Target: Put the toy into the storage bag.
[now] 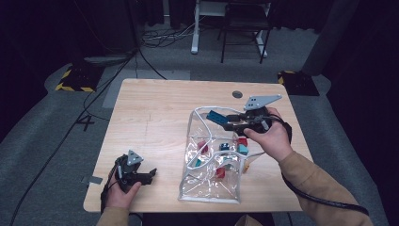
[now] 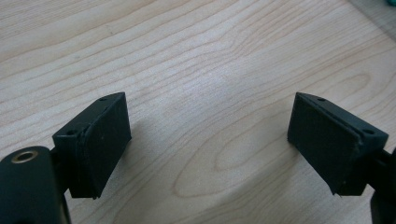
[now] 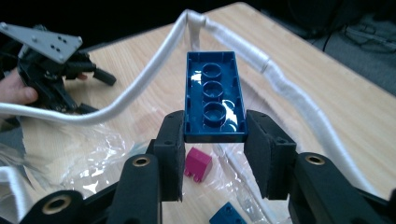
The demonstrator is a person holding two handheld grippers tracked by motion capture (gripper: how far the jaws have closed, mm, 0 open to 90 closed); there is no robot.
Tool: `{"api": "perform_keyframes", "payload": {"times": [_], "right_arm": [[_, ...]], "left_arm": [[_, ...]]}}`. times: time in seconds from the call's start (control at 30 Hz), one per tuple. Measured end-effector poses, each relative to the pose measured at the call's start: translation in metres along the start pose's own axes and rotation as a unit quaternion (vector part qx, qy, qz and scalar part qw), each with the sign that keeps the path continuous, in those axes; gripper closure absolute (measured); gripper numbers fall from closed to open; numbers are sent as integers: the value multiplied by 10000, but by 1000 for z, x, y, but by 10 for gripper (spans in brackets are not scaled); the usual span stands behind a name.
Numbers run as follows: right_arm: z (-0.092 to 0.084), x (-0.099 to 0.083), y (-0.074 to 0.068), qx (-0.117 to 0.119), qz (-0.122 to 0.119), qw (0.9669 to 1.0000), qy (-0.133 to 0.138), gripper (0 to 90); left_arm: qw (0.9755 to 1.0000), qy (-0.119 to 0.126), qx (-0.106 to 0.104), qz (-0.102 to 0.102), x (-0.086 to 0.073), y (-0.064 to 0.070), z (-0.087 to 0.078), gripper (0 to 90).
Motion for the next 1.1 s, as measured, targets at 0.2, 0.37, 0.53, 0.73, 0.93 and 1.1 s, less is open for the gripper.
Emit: {"api": "perform_keyframes", "payload": {"times": [0.2,0.37,0.53,0.73,0.93,1.1], "right_arm": [[12,-10,-3,70,-24,9992,-402,596],[20,-18,-9,173,-53,9972,-720,596],[30,-26,-16,273,-86,9935,-1104,596],[37,-33,-18,314,-79,9901,-1369,596],[41,-38,-21,351,-70,9880,-1502,596],[43,-37,-24,460,127,9897,-1348,428]], "left_arm": [[10000,-2,0,1,0,0,0,136],[10000,1,1,-1,0,0,0,136],[10000,0,0,0,0,0,0,136],[10000,1,1,0,0,0,0,136],[10000,0,0,0,0,0,0,136],[10000,-1,0,-1,0,0,0,136]]}}
Point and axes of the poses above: each handheld gripper's, and its own axes: z roughly forward along the jaws, x roughly out of its top, y roughly to its right, the point moved 10 cm from there along z, roughly forward along the jaws, and after that the axes turned 14 degrees about -x, right-handed, at the moved point
